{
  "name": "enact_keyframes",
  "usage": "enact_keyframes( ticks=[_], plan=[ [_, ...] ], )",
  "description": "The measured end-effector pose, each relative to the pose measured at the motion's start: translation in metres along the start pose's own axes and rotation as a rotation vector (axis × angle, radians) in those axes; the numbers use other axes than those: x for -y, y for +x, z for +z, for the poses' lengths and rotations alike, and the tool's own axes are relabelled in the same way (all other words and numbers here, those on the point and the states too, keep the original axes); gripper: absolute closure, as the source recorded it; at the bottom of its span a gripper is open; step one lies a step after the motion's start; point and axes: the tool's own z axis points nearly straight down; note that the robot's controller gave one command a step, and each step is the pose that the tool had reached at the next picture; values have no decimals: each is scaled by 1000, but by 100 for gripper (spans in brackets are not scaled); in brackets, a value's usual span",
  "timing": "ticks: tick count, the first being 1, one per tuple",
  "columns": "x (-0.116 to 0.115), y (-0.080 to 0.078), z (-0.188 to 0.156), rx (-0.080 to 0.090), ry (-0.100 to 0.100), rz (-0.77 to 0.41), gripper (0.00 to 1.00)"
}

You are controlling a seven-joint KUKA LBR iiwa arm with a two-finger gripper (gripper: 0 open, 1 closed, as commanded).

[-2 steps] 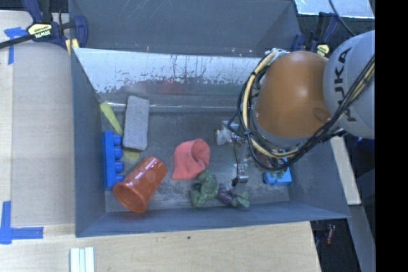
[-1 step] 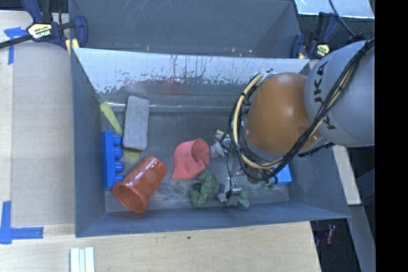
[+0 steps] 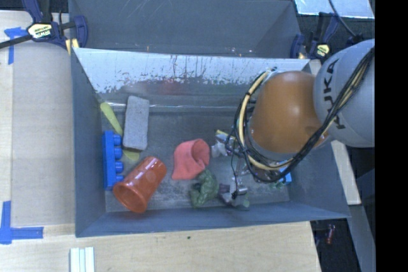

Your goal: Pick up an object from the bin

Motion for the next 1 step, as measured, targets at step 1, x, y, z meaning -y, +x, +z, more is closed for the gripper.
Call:
enact_keyframes(
  ticks=[1],
  plan=[
    [12,1,49,1,0,58,0]
  ],
)
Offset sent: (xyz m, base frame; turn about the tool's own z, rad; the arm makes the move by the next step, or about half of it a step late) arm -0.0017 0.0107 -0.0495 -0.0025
